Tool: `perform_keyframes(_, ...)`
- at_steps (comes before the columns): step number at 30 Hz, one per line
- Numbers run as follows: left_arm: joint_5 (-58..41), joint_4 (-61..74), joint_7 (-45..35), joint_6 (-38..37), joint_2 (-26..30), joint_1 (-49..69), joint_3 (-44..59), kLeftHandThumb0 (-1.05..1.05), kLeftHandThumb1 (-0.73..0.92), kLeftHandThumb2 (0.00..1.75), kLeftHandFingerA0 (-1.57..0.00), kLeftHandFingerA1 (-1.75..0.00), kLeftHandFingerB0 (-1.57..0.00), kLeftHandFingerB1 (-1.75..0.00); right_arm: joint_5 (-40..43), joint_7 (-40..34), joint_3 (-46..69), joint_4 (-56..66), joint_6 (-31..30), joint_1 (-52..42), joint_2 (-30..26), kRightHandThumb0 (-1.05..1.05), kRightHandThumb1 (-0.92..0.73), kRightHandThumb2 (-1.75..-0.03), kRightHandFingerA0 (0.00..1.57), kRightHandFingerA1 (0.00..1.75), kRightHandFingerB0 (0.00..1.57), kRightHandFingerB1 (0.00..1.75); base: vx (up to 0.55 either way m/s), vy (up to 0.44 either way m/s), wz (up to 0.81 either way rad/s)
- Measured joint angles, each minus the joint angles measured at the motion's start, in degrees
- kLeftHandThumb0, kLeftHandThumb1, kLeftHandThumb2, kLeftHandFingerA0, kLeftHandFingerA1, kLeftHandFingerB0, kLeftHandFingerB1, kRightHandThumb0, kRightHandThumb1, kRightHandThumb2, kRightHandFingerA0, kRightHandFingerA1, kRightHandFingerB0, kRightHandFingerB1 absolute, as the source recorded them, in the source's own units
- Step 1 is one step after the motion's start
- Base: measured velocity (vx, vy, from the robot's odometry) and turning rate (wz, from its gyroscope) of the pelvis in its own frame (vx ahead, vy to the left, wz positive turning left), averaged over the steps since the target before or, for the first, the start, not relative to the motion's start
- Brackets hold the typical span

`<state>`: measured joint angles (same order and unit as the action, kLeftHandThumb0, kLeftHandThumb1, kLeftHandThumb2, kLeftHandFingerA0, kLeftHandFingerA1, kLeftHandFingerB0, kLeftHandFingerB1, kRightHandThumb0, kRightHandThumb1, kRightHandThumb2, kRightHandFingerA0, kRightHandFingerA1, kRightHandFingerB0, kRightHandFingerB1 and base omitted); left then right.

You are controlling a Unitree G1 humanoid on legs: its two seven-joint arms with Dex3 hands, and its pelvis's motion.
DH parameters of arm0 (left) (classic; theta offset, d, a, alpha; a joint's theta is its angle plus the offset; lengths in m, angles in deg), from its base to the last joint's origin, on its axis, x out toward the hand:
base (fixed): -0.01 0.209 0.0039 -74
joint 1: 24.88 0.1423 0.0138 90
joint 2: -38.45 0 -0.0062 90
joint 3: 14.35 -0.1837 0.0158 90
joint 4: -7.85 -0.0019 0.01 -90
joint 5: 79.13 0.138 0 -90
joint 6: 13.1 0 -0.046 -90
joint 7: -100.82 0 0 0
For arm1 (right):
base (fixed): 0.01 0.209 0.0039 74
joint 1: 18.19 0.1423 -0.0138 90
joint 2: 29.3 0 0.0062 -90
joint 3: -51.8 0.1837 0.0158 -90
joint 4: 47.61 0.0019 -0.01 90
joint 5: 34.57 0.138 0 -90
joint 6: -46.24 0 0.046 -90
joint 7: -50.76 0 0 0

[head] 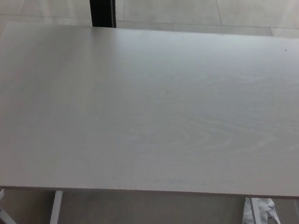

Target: Pick up a bottle and hand it

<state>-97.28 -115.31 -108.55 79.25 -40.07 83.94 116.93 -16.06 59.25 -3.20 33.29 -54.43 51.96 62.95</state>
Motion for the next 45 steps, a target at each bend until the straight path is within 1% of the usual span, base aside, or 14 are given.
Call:
perform_keyframes(19,-0.38,-1.67,-0.18,-0.83,0.35,0.0,-0.91,-0.72,0.67,0.61,-0.69,-0.48,-0.49,-0.39,-0.15,0.25,-0.72,0.11,0.37,-0.62,-0.06,-0.68,-0.63,-0.6,1.01,1.46,0.29,0.45,0.0,0.0,0.0)
perform_keyframes(20,-0.38,-1.71,-0.18,-0.88,0.44,0.02,-0.99,-0.71,0.66,0.61,-0.69,-0.48,-0.48,-0.39,-0.14,0.26,-0.72,0.13,0.37,-0.69,-0.06,-0.79,-0.5,-0.91,1.11,1.29,0.24,0.53,0.0,0.0,0.0)
perform_keyframes(21,-0.38,-1.71,-0.18,-0.89,0.47,0.04,-1.02,-0.7,0.65,0.6,-0.7,-0.47,-0.48,-0.39,-0.14,0.26,-0.72,0.13,0.37,-0.71,-0.06,-0.68,-0.63,-0.6,1.03,1.42,0.28,0.45,0.0,0.0,0.0)
perform_keyframes(23,-0.4,-1.7,-0.17,-0.9,0.63,0.17,-1.1,-0.7,0.65,0.6,-0.73,-0.47,-0.49,-0.4,-0.13,0.32,-0.69,0.19,0.38,-0.96,-0.06,-0.68,-0.63,-0.59,1.02,1.45,0.3,0.46,0.0,0.0,0.0)
perform_keyframes(24,-0.41,-1.72,-0.17,-0.9,0.66,0.15,-1.11,-0.71,0.66,0.6,-0.73,-0.47,-0.49,-0.4,-0.12,0.33,-0.67,0.19,0.38,-1.02,-0.06,-0.65,-0.45,-0.93,1.0,1.17,0.18,0.52,0.0,0.0,0.0)
perform_keyframes(26,-0.43,-1.76,-0.17,-0.91,0.78,0.15,-1.18,-0.71,0.66,0.6,-0.73,-0.47,-0.49,-0.4,-0.1,0.42,-0.67,0.2,0.41,-1.07,-0.06,-0.65,-0.45,-0.93,1.0,1.17,0.18,0.52,0.0,0.0,0.0)
perform_keyframes(27,-0.43,-1.74,-0.17,-0.91,0.85,0.18,-1.23,-0.7,0.66,0.61,-0.74,-0.47,-0.5,-0.4,-0.1,0.45,-0.67,0.2,0.44,-1.07,-0.06,-0.71,-0.62,-0.61,0.99,1.39,0.28,0.45,0.0,0.0,0.0)
perform_keyframes(31,-0.64,-1.3,-0.2,-0.92,0.91,0.52,-1.3,-0.7,0.67,0.6,-0.74,-0.47,-0.49,-0.41,-0.07,0.46,-0.61,0.47,0.53,-1.33,-0.06,-0.74,-0.49,-0.92,1.05,1.25,0.25,0.54,0.0,0.0,0.0)
perform_keyframes(32,-0.65,-1.29,-0.2,-0.94,0.95,0.54,-1.37,-0.71,0.66,0.6,-0.74,-0.47,-0.49,-0.41,-0.07,0.37,-0.6,0.57,0.52,-1.35,-0.06,-0.76,-0.49,-0.92,1.06,1.27,0.26,0.55,0.0,0.0,0.0)
perform_keyframes(33,-0.64,-1.34,-0.2,-1.09,0.98,0.53,-1.48,-0.7,0.66,0.6,-0.73,-0.48,-0.49,-0.41,-0.09,0.3,-0.61,0.56,0.52,-1.33,-0.06,-0.67,-0.63,-0.6,1.03,1.5,0.29,0.46,0.0,0.0,0.0)
perform_keyframes(39,-0.73,-1.35,-0.2,-1.18,1.12,0.38,-1.67,-0.69,0.67,0.6,-0.72,-0.48,-0.49,-0.4,-0.08,0.39,-0.66,0.53,0.63,-1.36,-0.06,-0.68,-0.62,-0.61,0.97,1.49,0.29,0.46,0.0,0.0,0.0)
perform_keyframes(40,-0.75,-1.39,-0.21,-1.18,1.22,0.29,-1.69,-0.69,0.66,0.6,-0.74,-0.48,-0.5,-0.41,-0.08,0.39,-0.66,0.52,0.65,-1.35,-0.06,-0.73,-0.48,-0.91,1.03,1.24,0.24,0.53,0.0,0.0,0.0)
perform_keyframes(43,-0.83,-1.33,-0.2,-1.18,1.32,0.09,-1.7,-0.71,0.67,0.61,-0.72,-0.48,-0.49,-0.4,-0.08,0.31,-0.64,0.42,0.65,-1.15,-0.06,-0.76,-0.49,-0.9,1.12,1.32,0.27,0.54,0.0,0.0,0.0)
perform_keyframes(45,-0.84,-1.34,-0.2,-1.18,1.34,0.1,-1.78,-0.7,0.67,0.61,-0.71,-0.48,-0.48,-0.4,-0.08,0.25,-0.62,0.31,0.65,-0.98,-0.06,-0.67,-0.62,-0.61,1.02,1.5,0.3,0.47,0.0,0.0,0.0)
